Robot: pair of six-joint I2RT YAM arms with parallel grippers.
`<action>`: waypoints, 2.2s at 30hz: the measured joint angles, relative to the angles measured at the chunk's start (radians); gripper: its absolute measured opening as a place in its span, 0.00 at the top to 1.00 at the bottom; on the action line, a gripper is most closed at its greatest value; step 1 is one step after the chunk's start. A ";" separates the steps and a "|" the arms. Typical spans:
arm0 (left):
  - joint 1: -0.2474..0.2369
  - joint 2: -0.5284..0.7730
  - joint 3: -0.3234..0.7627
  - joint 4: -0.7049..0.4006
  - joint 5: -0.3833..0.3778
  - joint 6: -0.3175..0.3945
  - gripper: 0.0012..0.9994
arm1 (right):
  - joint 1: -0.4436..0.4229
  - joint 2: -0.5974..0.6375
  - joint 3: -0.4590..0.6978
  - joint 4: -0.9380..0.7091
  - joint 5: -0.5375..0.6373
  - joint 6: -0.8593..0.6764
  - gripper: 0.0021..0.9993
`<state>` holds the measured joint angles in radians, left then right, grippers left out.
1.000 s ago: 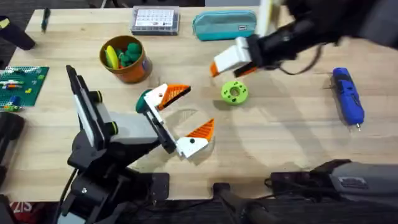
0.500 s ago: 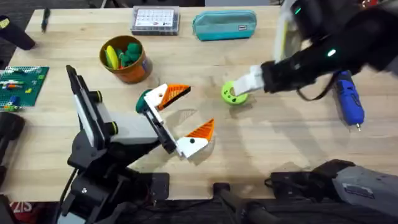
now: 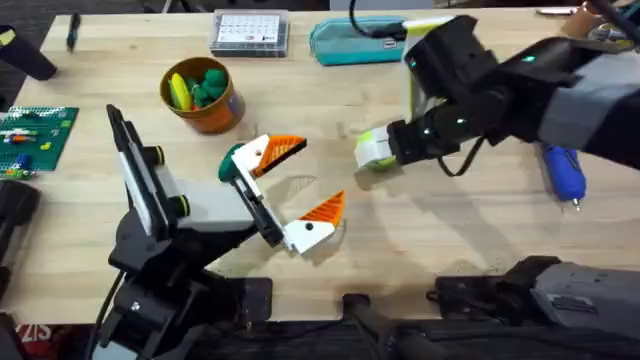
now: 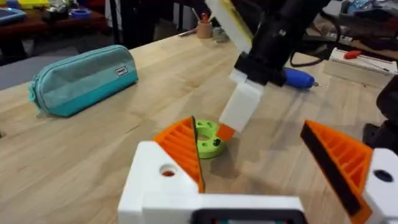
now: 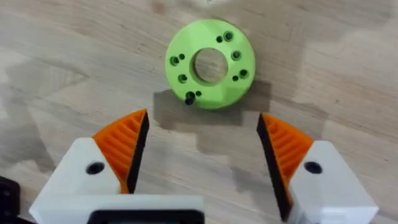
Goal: Pick up the gripper from the table and insert it into the empty holder that is missing its gripper. Then pick up a screw, insert it into the mounting hole, and use the screwdriver to tighten it. Finally, clean up the table by picking up the vegetable and placing it into the bucket.
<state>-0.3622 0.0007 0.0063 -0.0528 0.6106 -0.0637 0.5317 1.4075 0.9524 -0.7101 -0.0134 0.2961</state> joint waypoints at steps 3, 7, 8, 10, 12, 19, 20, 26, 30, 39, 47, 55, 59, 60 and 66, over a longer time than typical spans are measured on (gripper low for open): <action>0.000 0.000 0.000 0.000 0.000 0.000 0.01 | 0.004 0.025 0.000 0.000 0.006 0.004 0.13; 0.000 0.000 0.000 0.000 0.000 0.000 0.01 | 0.004 0.026 0.000 0.005 0.013 0.013 0.52; 0.000 0.000 0.000 0.000 0.000 0.000 0.01 | 0.004 0.026 0.000 0.005 0.013 0.014 0.58; 0.000 0.000 0.000 0.000 0.000 0.000 0.01 | 0.004 0.026 0.000 0.005 0.013 0.014 0.58; 0.000 0.000 0.000 0.000 0.000 0.000 0.01 | 0.004 0.026 0.000 0.006 0.013 0.014 0.55; 0.000 0.000 0.000 0.000 0.000 0.000 0.01 | 0.004 0.026 0.000 0.029 -0.017 0.015 0.46; 0.000 0.000 0.000 0.000 0.000 0.000 0.01 | 0.004 0.026 0.000 0.033 -0.023 0.015 0.46; 0.000 0.000 0.000 0.000 0.000 0.000 0.01 | 0.004 0.026 0.000 0.052 -0.040 0.014 0.54; 0.000 0.000 0.000 0.000 0.000 0.000 0.01 | 0.008 0.033 0.000 0.056 -0.040 0.015 0.54; 0.000 0.000 0.000 0.000 0.000 0.000 0.01 | 0.044 0.103 0.000 0.082 -0.007 0.014 0.60; 0.000 0.000 0.000 0.000 0.000 0.000 0.01 | 0.044 0.115 0.000 0.084 0.017 0.011 0.77; 0.000 0.000 0.000 0.000 0.000 0.000 0.01 | 0.046 0.115 0.000 0.084 0.019 0.011 0.78; 0.000 0.000 0.000 0.000 0.000 0.000 0.01 | 0.063 0.115 0.000 0.084 0.028 0.002 0.79; 0.000 0.000 0.000 0.000 0.000 0.000 0.01 | 0.069 0.115 0.000 0.084 0.035 -0.001 0.79; 0.000 0.000 0.000 0.000 0.000 0.000 0.01 | 0.086 0.115 0.000 0.085 0.068 -0.011 0.85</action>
<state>-0.3622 0.0008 0.0063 -0.0528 0.6106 -0.0637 0.6174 1.5223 0.9524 -0.6255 0.0545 0.2847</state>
